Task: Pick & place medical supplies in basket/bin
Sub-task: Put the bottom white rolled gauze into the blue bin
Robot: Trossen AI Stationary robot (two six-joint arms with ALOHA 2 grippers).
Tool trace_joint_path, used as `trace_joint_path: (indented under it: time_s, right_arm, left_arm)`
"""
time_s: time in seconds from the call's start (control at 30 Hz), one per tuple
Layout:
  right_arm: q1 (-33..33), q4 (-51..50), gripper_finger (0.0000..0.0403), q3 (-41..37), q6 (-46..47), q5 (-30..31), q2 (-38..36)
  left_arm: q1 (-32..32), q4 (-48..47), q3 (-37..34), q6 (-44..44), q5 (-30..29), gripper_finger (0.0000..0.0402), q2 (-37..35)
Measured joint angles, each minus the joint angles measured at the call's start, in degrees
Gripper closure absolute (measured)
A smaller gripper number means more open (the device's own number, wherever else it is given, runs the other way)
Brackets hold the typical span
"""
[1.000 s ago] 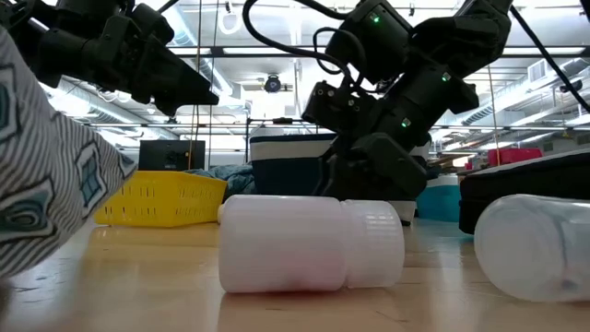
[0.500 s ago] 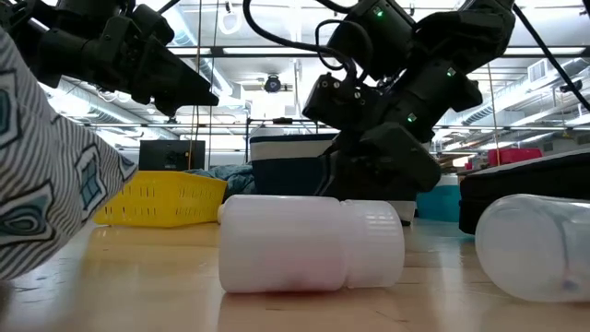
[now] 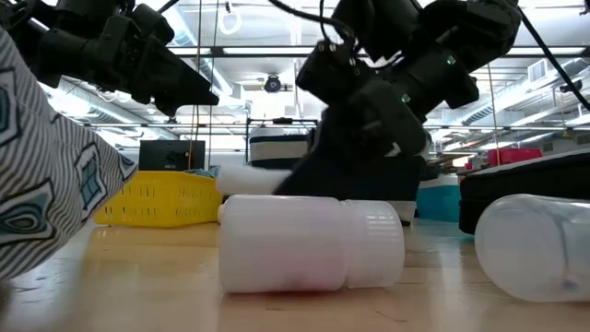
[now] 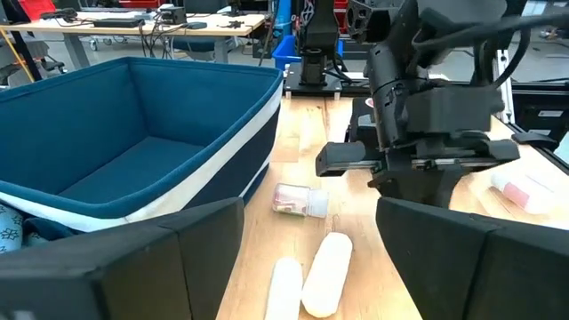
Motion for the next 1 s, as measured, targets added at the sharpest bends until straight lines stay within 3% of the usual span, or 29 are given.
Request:
trace_joint_path:
  time_s: [0.43, 0.6, 0.77, 0.87, 1.0]
  right_arm:
    - [0.2, 27.8, 0.0365, 0.0, -5.7, -12.6, 0.0]
    - [-0.5, 37.9, 0.0365, 0.0, -6.6, -25.3, -0.1]
    - [-0.9, 39.0, 0.0365, 0.0, -3.3, -35.8, -0.1]
    - [-0.9, 38.5, 0.0365, -1.0, -3.0, -34.5, -0.1]
    - [-1.1, 43.8, 0.0365, -6.6, -3.0, -23.3, -0.1]
  left_arm:
    - [0.0, -0.1, 0.0, 0.0, 0.0, 0.0141, 0.0]
    - [0.0, -0.1, 0.0, -0.1, 0.0, 0.0141, 0.0]
    - [0.0, -0.1, 0.0, -0.3, 0.0, 0.0141, 0.0]
    - [0.0, -0.1, 0.0, -0.6, 0.0, 0.0141, 0.0]
    - [0.0, 0.0, 0.0, -0.9, 0.0, 0.0141, 0.0]
